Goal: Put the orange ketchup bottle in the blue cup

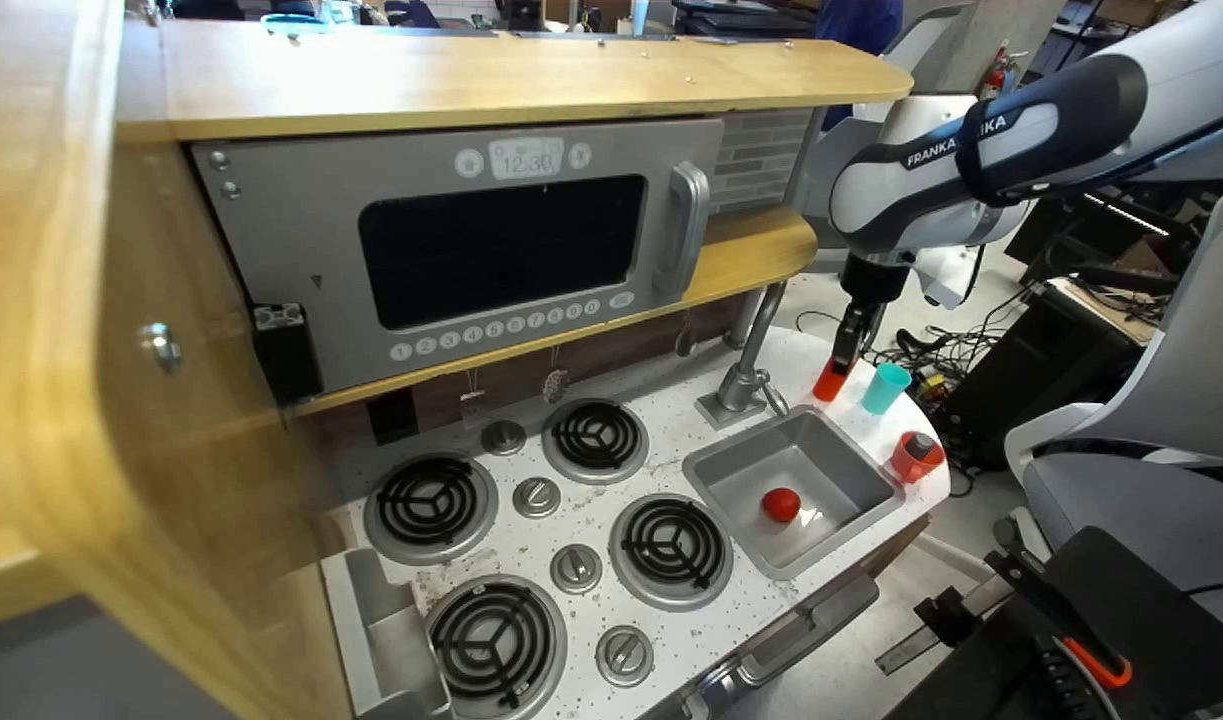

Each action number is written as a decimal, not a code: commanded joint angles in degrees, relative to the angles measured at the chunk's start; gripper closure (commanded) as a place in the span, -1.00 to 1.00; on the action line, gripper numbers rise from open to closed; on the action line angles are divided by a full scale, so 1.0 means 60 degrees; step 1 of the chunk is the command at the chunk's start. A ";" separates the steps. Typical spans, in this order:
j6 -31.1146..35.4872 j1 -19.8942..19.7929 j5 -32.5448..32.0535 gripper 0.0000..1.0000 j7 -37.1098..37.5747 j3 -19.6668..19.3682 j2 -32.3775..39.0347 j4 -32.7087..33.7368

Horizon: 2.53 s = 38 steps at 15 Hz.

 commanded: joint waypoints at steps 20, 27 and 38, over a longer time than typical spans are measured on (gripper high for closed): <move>-0.0494 -0.0787 0.0607 0.72 0.0235 -0.0342 -0.2823 -0.1796; -0.0246 -0.0723 0.0597 0.72 0.1138 -0.0557 -0.2610 -0.2293; 0.0034 -0.1051 0.0477 0.72 0.1702 -0.0148 -0.2122 -0.2132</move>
